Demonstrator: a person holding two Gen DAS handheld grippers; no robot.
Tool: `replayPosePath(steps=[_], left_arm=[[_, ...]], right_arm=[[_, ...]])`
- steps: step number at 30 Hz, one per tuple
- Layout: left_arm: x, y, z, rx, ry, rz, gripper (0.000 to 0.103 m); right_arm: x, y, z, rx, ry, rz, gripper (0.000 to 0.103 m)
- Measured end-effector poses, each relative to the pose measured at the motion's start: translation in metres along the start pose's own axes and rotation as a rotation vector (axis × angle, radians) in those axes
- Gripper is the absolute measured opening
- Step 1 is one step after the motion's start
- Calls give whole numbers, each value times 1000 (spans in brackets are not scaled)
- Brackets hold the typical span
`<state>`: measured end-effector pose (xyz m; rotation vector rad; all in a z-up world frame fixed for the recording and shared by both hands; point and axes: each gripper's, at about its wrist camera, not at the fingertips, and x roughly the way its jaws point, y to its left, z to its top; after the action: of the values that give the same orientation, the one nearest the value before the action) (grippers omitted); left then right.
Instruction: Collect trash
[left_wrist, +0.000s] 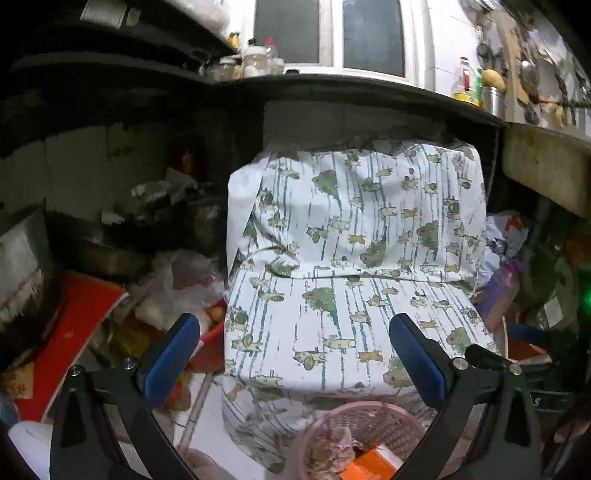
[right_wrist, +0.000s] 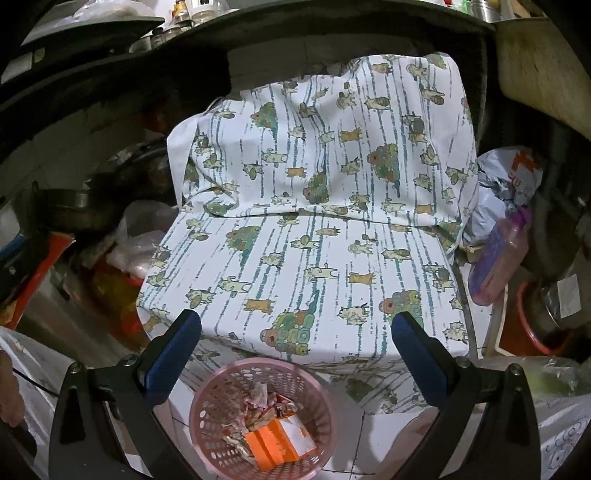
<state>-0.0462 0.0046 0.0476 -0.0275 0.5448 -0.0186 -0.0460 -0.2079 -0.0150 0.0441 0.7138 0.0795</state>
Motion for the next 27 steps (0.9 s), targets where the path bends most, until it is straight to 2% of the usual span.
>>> replayPosePath(steps=[6, 19, 27], left_arm=[[1, 1, 0, -4, -6, 38, 103], [10, 2, -3, -19, 38, 33, 103], [11, 2, -1, -1, 21, 59, 103]], right_arm=[[-10, 3, 1, -2, -27, 13, 102], [-11, 6, 3, 1, -27, 24, 102], [-5, 1, 4, 8, -21, 16, 102]])
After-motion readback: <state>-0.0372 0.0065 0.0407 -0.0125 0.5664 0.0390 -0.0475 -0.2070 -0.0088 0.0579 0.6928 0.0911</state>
